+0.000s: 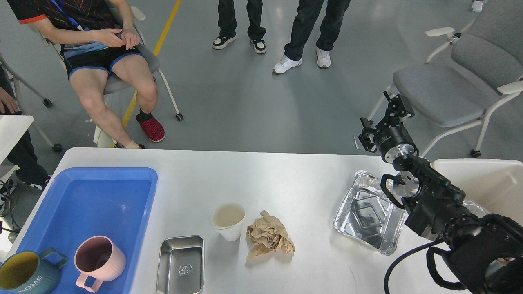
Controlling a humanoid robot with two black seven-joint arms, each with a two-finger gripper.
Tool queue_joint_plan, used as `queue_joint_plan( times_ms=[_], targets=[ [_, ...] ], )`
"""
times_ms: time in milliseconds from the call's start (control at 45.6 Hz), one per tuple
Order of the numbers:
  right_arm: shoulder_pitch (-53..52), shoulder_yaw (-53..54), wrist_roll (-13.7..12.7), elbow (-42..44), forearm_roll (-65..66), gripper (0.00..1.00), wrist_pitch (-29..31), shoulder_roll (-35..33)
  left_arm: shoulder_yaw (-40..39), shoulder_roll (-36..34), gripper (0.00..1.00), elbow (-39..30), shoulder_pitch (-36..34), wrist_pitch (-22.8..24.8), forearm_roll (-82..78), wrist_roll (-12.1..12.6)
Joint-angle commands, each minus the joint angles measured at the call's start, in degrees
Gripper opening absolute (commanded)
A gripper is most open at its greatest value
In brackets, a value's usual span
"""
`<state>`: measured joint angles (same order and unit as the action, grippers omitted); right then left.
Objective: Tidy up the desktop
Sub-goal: 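Release the mug and move the left gripper toward the steel tray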
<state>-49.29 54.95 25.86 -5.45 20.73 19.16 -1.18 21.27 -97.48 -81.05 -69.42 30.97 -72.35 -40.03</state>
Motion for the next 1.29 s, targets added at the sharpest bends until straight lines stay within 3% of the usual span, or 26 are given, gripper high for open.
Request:
queue_joint_plan(
  times_ms=[0, 483, 658, 856, 1097, 1273],
  targets=[
    [-0.37, -0.02, -0.02, 0.0, 0.01, 1.0, 0.0, 0.03, -0.35, -6.93, 0.9, -2.09, -0.1, 2.86, 0.01, -1.63],
    [-0.72, -0.02, -0.02, 0.0, 0.1, 1.0, 0.0, 0.56, -5.1, -6.58, 0.96, -1.74, -0.54, 4.01, 0.19, -1.28],
    [-0.89, -0.02, -0.02, 0.0, 0.1, 1.0, 0.0, 0.74, -5.19, -1.58, 0.97, -1.56, -0.28, 3.22, -0.07, -1.19],
    [-0.89, -0.02, -0.02, 0.0, 0.1, 1.0, 0.0, 0.91, -5.36, 10.89, 0.96, 0.98, -0.36, 2.43, -0.43, -0.75],
    [-0.98, -0.02, -0.02, 0.0, 0.1, 1.0, 0.0, 0.83, -5.02, 31.71, 0.96, 12.92, 0.07, 2.25, -0.43, -0.58],
    [-0.98, -0.02, -0.02, 0.0, 0.1, 1.0, -0.09, 0.83, -4.48, 41.31, 0.96, 17.59, 2.36, 2.25, -0.43, -0.31]
  ],
)
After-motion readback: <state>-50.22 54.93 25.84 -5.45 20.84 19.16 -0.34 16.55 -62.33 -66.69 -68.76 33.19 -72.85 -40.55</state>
